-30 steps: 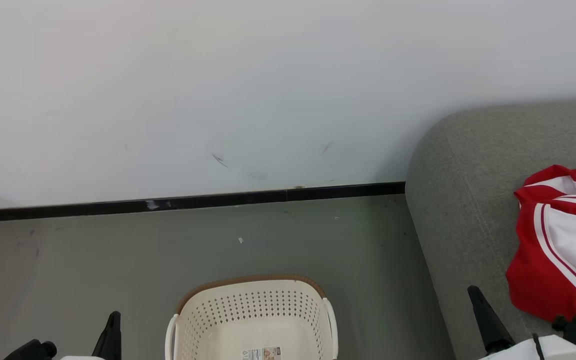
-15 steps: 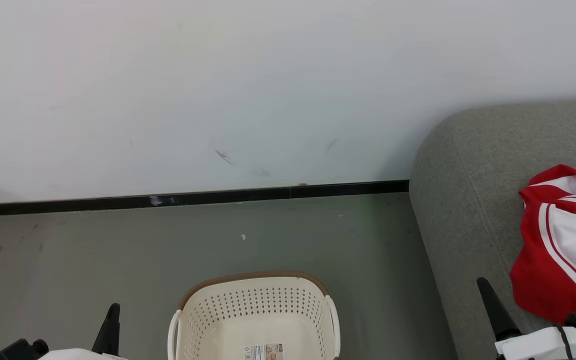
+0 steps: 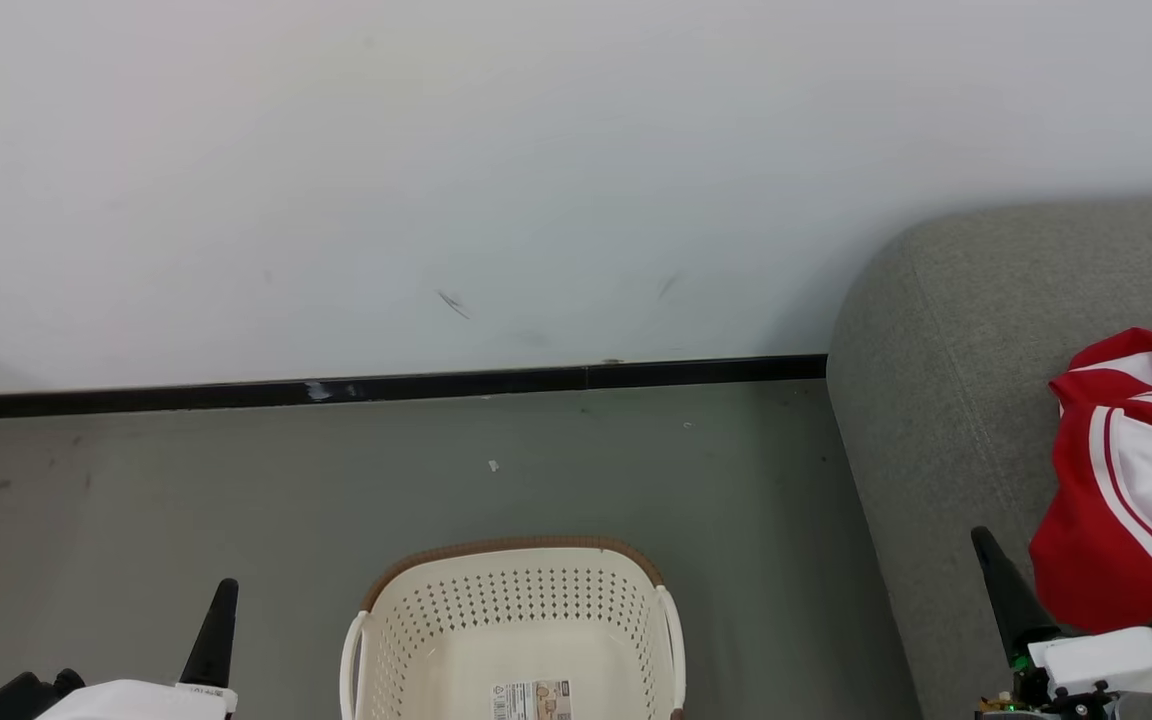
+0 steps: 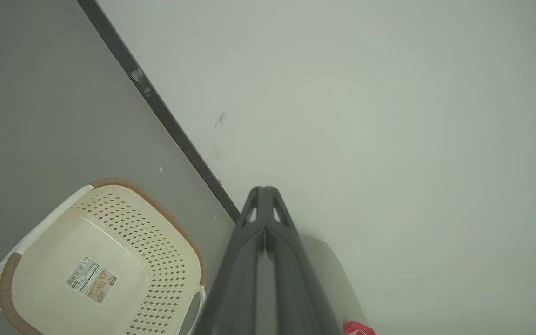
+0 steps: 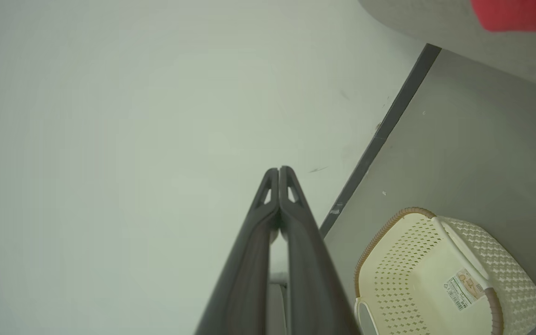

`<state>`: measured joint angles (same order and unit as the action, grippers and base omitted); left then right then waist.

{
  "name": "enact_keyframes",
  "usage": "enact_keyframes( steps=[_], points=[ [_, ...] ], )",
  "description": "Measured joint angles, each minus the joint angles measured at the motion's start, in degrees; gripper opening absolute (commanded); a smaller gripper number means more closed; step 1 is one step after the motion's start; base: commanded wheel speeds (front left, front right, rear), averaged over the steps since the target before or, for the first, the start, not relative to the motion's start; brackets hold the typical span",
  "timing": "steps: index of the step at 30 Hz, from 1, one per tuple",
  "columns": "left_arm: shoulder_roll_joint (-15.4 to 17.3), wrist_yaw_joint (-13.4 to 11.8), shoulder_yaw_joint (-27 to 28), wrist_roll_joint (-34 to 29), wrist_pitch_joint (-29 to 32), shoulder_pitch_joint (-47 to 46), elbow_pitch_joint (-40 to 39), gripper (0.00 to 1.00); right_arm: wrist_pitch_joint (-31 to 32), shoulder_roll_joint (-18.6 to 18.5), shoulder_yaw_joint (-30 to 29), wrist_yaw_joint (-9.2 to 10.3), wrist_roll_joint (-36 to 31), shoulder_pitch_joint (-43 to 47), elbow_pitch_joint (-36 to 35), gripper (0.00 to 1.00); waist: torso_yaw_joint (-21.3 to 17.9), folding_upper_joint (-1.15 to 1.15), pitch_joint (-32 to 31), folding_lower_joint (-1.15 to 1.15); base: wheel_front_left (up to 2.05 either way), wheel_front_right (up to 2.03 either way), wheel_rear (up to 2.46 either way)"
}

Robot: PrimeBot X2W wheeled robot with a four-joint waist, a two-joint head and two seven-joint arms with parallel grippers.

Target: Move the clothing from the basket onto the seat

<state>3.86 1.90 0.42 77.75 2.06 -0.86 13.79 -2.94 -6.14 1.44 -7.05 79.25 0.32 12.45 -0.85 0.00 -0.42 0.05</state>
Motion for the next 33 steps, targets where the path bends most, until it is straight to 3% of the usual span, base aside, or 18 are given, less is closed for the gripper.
enact_keyframes(
  steps=[20,33],
  points=[
    [-1.8,4.4,3.8,14.0,3.9,-2.3,1.2,0.00,2.6,-1.2,-1.0,0.00,18.8,-3.0,1.5,0.00,0.9,0.00,0.6,-0.02,0.00,0.00,0.00],
    [-1.8,4.8,3.9,14.0,3.9,-2.5,1.5,0.00,2.7,-1.2,-1.1,0.00,19.0,-3.3,1.7,0.00,0.9,0.00,0.6,-0.03,0.00,0.00,0.00]
  ],
)
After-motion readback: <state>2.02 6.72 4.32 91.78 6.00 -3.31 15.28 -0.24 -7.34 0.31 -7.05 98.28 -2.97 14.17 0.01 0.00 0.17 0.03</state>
